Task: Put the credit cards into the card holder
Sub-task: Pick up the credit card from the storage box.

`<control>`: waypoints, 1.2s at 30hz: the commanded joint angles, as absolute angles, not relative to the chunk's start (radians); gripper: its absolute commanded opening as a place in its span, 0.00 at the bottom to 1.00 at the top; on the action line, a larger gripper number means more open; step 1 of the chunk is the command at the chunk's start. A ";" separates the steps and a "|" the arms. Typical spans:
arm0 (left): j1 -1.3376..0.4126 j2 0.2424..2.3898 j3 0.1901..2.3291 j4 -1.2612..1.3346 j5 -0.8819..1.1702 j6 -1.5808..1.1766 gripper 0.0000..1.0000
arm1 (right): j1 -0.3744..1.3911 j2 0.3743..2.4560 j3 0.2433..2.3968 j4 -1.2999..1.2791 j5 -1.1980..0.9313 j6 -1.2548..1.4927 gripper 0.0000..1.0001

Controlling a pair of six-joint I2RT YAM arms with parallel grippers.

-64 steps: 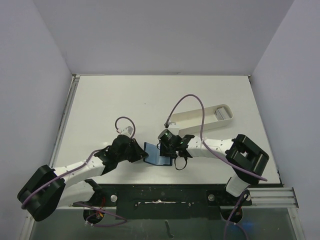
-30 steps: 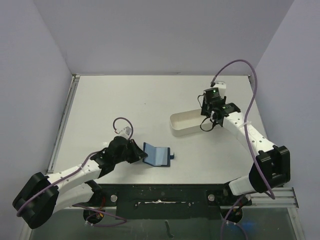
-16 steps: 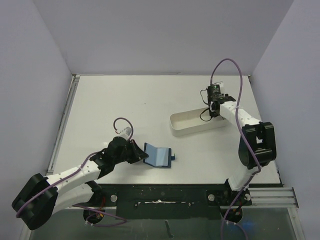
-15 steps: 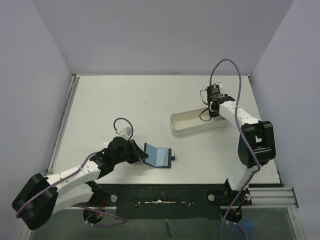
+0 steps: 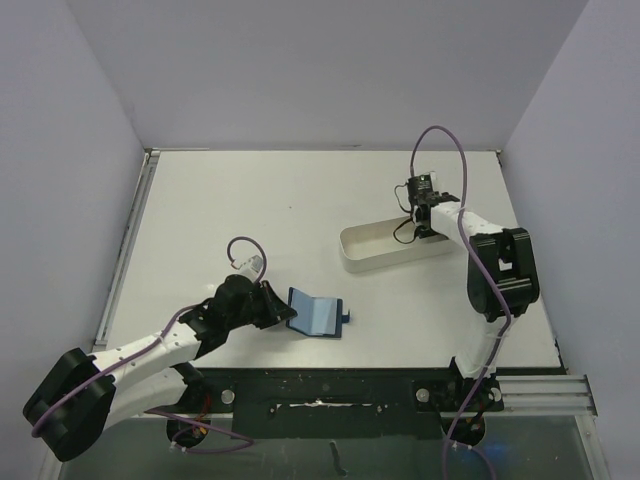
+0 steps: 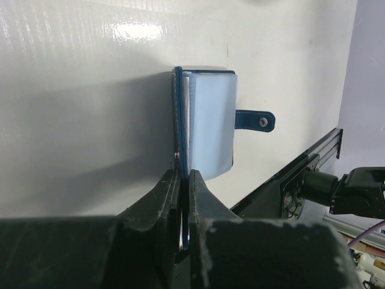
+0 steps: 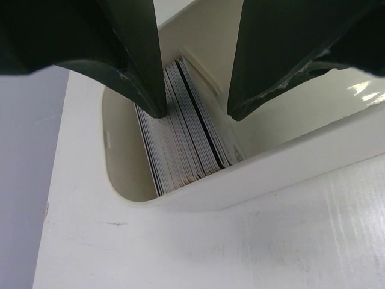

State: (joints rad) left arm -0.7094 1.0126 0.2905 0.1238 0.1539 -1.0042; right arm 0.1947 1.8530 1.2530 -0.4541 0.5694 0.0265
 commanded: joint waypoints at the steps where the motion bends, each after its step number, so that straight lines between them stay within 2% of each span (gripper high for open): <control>1: -0.702 0.990 0.295 0.195 0.168 -0.988 0.00 | 0.180 1.868 1.291 -0.415 0.639 0.003 0.45; 9: -0.703 0.977 0.285 0.191 0.162 -0.993 0.00 | 0.181 1.856 1.302 -0.434 0.690 0.017 0.36; 27: -0.702 0.979 0.285 0.192 0.160 -0.999 0.00 | 0.187 1.803 1.335 -0.481 0.663 0.016 0.13; 36: -0.703 0.978 0.284 0.189 0.158 -1.003 0.00 | 0.197 1.734 1.371 -0.577 0.542 0.045 0.02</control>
